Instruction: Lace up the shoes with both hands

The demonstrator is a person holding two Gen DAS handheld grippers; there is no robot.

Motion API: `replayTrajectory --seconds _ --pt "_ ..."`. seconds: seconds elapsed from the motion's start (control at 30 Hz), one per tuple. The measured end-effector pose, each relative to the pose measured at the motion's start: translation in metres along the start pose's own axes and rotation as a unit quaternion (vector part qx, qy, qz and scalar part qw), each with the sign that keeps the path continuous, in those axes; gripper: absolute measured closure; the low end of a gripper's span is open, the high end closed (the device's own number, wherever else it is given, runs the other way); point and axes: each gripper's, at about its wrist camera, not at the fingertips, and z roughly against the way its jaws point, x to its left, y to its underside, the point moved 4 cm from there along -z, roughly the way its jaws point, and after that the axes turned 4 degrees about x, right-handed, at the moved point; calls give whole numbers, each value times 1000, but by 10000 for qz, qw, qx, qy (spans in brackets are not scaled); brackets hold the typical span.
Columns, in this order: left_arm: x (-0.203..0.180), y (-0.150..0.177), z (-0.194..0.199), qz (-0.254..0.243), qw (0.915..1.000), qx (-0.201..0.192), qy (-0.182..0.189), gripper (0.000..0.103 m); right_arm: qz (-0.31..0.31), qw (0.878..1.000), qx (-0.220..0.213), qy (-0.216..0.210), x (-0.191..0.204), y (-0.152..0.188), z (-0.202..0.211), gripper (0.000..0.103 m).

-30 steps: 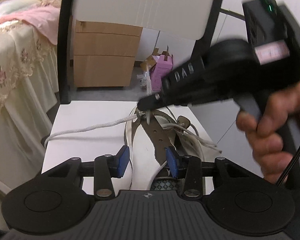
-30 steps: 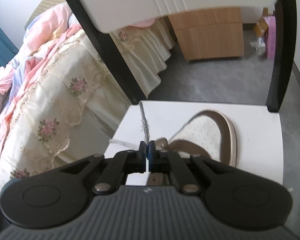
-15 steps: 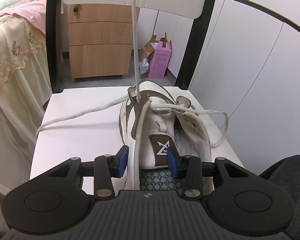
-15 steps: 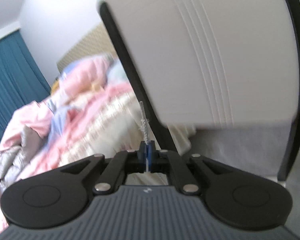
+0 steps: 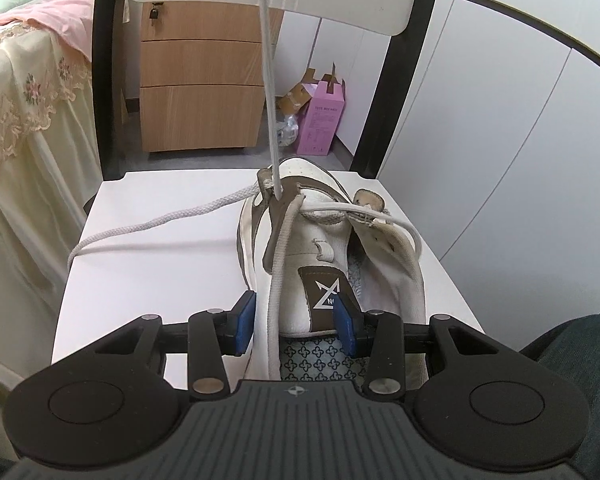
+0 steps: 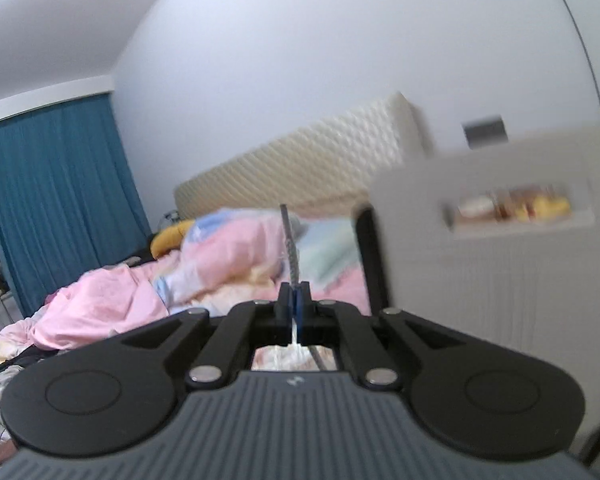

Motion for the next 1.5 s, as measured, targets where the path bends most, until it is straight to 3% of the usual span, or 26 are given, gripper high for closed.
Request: replayTrajectory --seconds 0.4,0.6,0.83,1.1,1.17,1.2,1.23,1.37,1.5 --pt "1 -3 -3 -66 10000 54 21 58 779 9946 -528 -444 73 -89 -17 101" --pt "1 -2 -3 -54 9999 69 77 58 1015 9928 -252 -578 100 -97 -41 101" --pt "0 -2 -2 -49 10000 49 65 58 848 9939 509 -488 87 -48 -73 99" --pt "1 3 -2 54 9999 -80 63 58 380 9834 1766 -147 51 64 -102 98" --pt "1 4 -1 71 9999 -89 60 58 348 9770 2105 23 44 93 -106 88" --pt "1 4 -1 81 9999 -89 59 58 357 9745 2213 119 41 103 -104 68" --pt "1 4 0 92 9999 -88 58 58 362 9726 2288 192 38 113 -101 57" --pt "0 6 1 67 9999 -87 39 58 401 9681 2452 322 30 127 -91 58" --pt "0 6 4 7 10000 -79 -11 58 374 9706 2344 404 23 123 -76 52"
